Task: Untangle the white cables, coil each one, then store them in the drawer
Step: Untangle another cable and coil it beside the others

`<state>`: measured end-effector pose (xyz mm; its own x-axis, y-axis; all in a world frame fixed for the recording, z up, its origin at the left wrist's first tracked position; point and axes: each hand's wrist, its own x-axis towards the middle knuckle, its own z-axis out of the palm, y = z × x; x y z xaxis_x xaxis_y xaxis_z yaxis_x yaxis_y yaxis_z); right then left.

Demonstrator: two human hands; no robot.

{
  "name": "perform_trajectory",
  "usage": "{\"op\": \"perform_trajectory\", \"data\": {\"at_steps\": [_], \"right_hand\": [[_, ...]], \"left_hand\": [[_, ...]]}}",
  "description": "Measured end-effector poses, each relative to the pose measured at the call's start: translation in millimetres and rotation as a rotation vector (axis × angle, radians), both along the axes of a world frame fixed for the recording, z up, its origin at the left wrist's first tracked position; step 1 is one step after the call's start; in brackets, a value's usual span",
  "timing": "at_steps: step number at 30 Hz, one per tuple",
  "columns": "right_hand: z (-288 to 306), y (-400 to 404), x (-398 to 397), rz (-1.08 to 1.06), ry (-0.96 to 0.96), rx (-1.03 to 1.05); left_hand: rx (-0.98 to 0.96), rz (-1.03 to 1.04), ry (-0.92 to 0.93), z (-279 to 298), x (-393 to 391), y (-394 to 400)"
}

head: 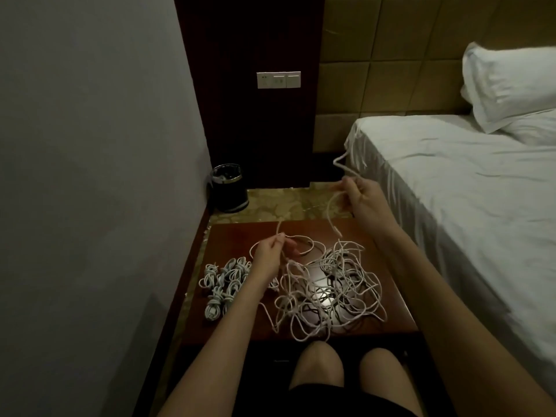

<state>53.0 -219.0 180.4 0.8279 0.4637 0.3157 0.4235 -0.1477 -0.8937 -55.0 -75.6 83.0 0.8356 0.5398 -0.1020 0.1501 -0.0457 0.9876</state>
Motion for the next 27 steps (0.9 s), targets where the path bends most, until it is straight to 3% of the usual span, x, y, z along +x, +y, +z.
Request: {"op": "perform_trajectory", "data": {"at_steps": [4, 7, 10, 14, 16, 19, 22, 24, 27], "right_hand": [[-39, 4, -7, 0.152, 0.156, -0.368], [-46, 17, -24, 0.316, 0.157, -0.45], [-46, 29, -28, 0.314, 0.143, -0.367], [-35, 25, -17, 0.184, 0.154, -0.139], [-22, 19, -16, 0.2, 0.172, -0.002], [-3, 18, -17, 0.237, 0.157, 0.122], [9, 19, -17, 0.223, 0.133, 0.206], [14, 19, -17, 0.206, 0.178, 0.277], [11, 9, -15, 0.09, 0.105, 0.253]], "left_hand": [[-0.052, 0.057, -0.152, 44, 9, 3], [-0.041, -0.012, -0.25, 73, 17, -3], [-0.081, -0.092, -0.314, 88, 18, -10], [-0.121, 0.059, -0.428, 68, 11, -9], [-0.062, 0.021, -0.317, 47, 7, -11], [0.046, -0.219, -0.103, 15, 4, -22], [0.17, -0.333, -0.035, -8, 6, -26], [0.19, -0.268, 0.011, -15, 9, -25], [0.005, -0.06, -0.008, -9, 10, -20]]}}
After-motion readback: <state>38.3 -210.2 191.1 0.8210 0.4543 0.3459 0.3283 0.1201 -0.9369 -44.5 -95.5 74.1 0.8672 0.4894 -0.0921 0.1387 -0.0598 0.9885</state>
